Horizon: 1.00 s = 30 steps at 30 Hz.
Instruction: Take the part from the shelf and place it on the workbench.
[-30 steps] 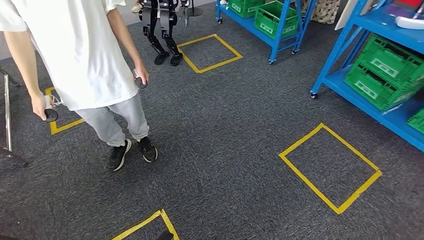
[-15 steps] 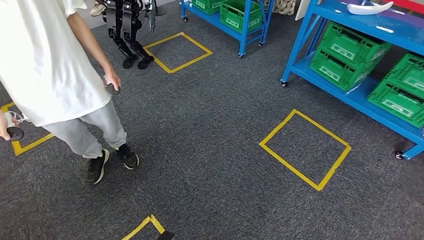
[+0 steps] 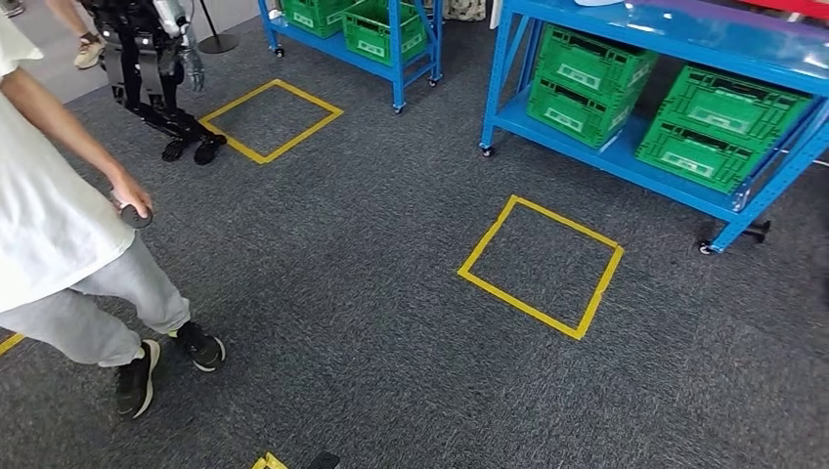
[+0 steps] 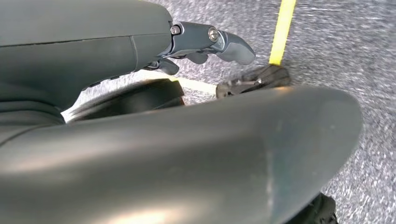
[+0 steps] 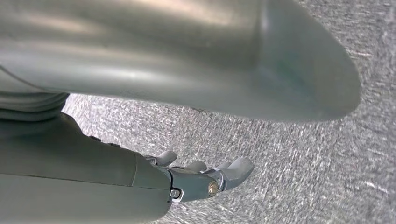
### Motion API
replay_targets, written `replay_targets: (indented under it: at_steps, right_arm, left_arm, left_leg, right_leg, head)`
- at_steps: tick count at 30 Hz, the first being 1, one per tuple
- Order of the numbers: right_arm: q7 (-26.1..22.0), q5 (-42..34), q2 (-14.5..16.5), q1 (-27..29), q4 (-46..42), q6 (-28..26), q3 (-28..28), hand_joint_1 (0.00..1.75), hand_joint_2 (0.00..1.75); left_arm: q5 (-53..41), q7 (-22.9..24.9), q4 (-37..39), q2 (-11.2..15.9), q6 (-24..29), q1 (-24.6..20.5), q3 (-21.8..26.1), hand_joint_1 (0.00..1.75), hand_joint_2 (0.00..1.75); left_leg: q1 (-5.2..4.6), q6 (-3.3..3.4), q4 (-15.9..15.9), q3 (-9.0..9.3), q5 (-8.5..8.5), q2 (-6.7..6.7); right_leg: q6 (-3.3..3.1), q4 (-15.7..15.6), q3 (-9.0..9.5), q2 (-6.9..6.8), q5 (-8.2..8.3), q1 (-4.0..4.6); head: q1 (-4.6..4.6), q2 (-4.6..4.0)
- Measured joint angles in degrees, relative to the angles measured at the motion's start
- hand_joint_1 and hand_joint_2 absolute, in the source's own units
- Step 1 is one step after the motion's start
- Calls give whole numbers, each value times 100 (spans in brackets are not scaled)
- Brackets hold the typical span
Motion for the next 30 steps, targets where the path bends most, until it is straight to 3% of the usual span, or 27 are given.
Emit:
replay_targets:
  at_steps: [2, 4, 6, 8, 10, 11, 12, 13, 15, 16, 17, 19, 20, 22, 23, 25, 26, 27, 28, 30]
  right_arm:
    - [2, 21, 0, 5, 1, 4, 0, 0, 0]
    - [12, 38, -2, 20, 5, 10, 0, 0, 0]
    - [28, 46, 2, 23, 11, 18, 0, 0, 0]
    - [39, 56, 7, 3, 13, 20, 0, 0, 0]
    - [53, 68, 7, -3, 13, 21, 0, 0, 0]
    - [62, 72, 7, 6, 13, 21, 0, 0, 0]
    - [71, 75, 7, 17, 13, 21, 0, 0, 0]
    - [76, 78, 7, 22, 13, 21, 0, 0, 0]
    - [77, 79, 7, 11, 13, 22, 0, 0, 0]
    - [74, 81, 7, 2, 13, 23, 0, 0, 0]
    - [73, 85, 7, -1, 13, 23, 0, 0, 0]
    - [75, 94, 7, 10, 13, 23, 0, 0, 0]
    - [79, 102, 8, 16, 13, 23, 0, 0, 0]
    - [83, 119, 12, 7, 13, 22, 0, 0, 0]
    - [83, 127, 15, -3, 13, 25, 0, 0, 0]
    - [85, 138, 17, -4, 13, 30, 0, 0, 0]
    - [88, 147, 17, 6, 14, 31, 0, 0, 0]
    - [91, 158, 18, 16, 14, 31, 0, 0, 0]
    - [92, 173, 20, 22, 15, 31, 0, 0, 0]
    - [84, 218, 24, 16, 15, 34, 0, 0, 0]
  left_arm:
    - [0, 10, 3, -3, 0, -10, 0, 0, 0]
    - [0, 18, 4, -10, 1, -18, 0, 0, 0]
    - [0, 18, 4, -18, 2, -21, 0, 0, 0]
    - [0, 18, 4, -19, 2, -10, 0, 0, 0]
    - [0, 21, 4, -14, 2, 15, 1, 0, 0]
    - [0, 22, 4, -11, 2, 22, 2, 0, 0]
    - [0, 22, 4, -12, 2, 24, 2, 0, 0]
    - [0, 22, 4, -14, 2, 23, 2, 0, 0]
    - [0, 21, 5, -19, 2, 21, 2, 0, 0]
    - [0, 21, 5, -19, 2, 20, 2, 0, 0]
    - [0, 20, 4, -20, 2, 14, 2, 0, 0]
    - [0, 23, 3, -21, 2, -8, 2, 0, 0]
    - [0, 23, 3, -21, 2, -18, 2, 0, 0]
    - [0, 24, 3, -20, 2, -21, 2, 0, 0]
    - [1, 21, 4, -18, 2, -11, 2, 0, 0]
    - [7, 22, 6, -9, 2, 16, 3, 0, 0]
    - [11, 21, 6, -3, 2, 29, 3, 0, 0]
    - [16, 21, 6, 1, 2, 38, 4, 0, 0]
    - [20, 18, 6, 3, 2, 43, 4, 0, 0]
    - [20, 12, 8, 4, 2, 49, 5, 0, 0]
  left_leg:
    - [-8, 50, -224, 92, 30, -103]
    - [-28, 144, -238, 103, 51, 26]
    - [-23, 226, -280, 119, 75, 164]
    - [-36, 277, -297, 125, 71, 329]
    - [-59, 298, -292, 124, 52, 508]
    - [-65, 302, -289, 128, 40, 589]
    - [-69, 299, -283, 136, 27, 664]
    - [-70, 291, -278, 151, 11, 735]
    - [-92, 253, -266, 185, -29, 860]
    - [-105, 226, -264, 203, -47, 911]
    - [-115, 196, -268, 219, -61, 959]
    - [-114, 132, -282, 255, -81, 1032]
    - [-109, 92, -248, 258, -117, 950]
    - [-91, 18, 120, 110, -350, 616]
    - [-80, -5, 480, -54, -538, 447]
    - [-66, -30, 1215, -421, -823, 344]
    - [-60, -36, 1362, -509, -814, 337]
    - [-51, -38, 1274, -488, -684, 329]
    - [-38, -38, 966, -362, -467, 295]
    - [1, -31, 165, -29, -101, 68]
  right_leg:
    - [87, 10, -41, 111, 2, -4]
    - [168, 0, -73, 189, 16, -29]
    - [219, 213, -181, -36, -114, -20]
    - [251, 897, -521, -399, -468, -2]
    - [271, 1591, -878, -521, -717, -7]
    - [271, 1667, -919, -536, -686, -8]
    - [263, 1501, -833, -557, -549, -7]
    - [246, 1127, -633, -615, -350, -1]
    - [168, 328, -212, -889, -69, 41]
    - [128, 103, -97, -988, -18, 64]
    - [90, 24, -67, -1035, -22, 85]
    - [35, 5, -73, -904, -1, 76]
    - [4, -14, -63, -840, 16, 55]
    - [-58, -51, -43, -703, 51, 7]
    - [-76, -52, -48, -631, 54, 5]
    - [-92, -47, -59, -465, 56, 4]
    - [-90, -44, -59, -377, 56, 2]
    - [-83, -39, -55, -290, 57, -3]
    - [-69, -32, -50, -205, 56, -11]
    - [-14, 1, -63, -59, 47, -19]
  head:
    - [4, 0]
    - [9, 0]
    - [33, 0]
    - [70, 0]
    - [81, 0]
    - [81, 0]
    - [82, 0]
    - [84, 0]
    - [84, 0]
    - [82, 0]
    - [81, 0]
    - [81, 0]
    - [76, 0]
    - [48, 0]
    - [32, 0]
    - [17, 0]
    - [15, 0]
    - [14, 0]
    - [13, 0]
    - [5, 0]
